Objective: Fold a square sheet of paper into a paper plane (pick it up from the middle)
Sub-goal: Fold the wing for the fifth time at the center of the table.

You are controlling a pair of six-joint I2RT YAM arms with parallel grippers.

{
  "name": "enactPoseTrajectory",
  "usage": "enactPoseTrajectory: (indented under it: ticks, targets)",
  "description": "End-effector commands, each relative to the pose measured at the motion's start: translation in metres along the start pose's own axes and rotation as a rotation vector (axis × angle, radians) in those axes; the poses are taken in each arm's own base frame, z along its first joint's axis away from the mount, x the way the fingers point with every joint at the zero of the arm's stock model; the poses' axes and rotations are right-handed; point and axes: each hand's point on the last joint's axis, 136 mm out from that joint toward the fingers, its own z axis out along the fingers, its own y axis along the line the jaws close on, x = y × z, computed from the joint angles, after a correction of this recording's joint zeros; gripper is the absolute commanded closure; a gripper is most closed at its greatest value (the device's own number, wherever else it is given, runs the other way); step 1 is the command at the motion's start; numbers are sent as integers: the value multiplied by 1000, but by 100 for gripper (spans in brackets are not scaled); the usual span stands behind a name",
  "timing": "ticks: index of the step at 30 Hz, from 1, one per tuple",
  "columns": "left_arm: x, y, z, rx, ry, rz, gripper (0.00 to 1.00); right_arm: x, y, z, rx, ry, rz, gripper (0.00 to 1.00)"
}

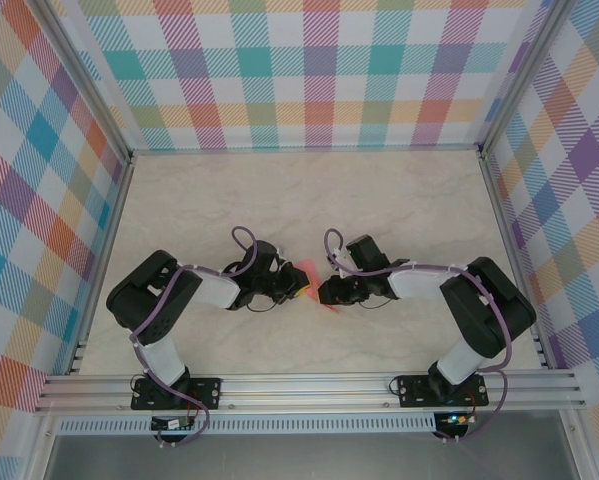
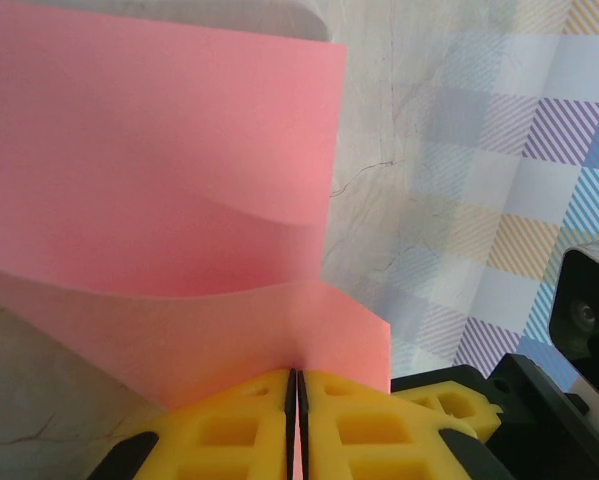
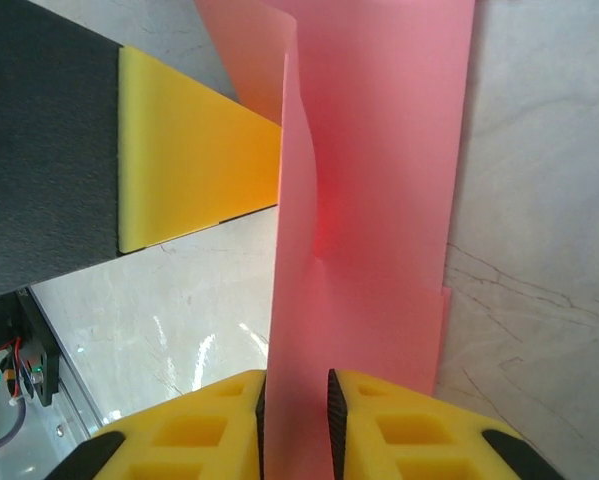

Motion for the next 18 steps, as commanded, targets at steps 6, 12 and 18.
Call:
enactPoseTrajectory:
  ticks: [6,12,18]
  targets:
    - [5,-6,2,13,9,35,88,7,-14,9,36,43,48,81]
    - [5,-5,3,10,13,35,88,9,-17,12,42,54,66,82]
    - [5,-5,4,7,16,37,88,-1,1,-5,24,18,38,71]
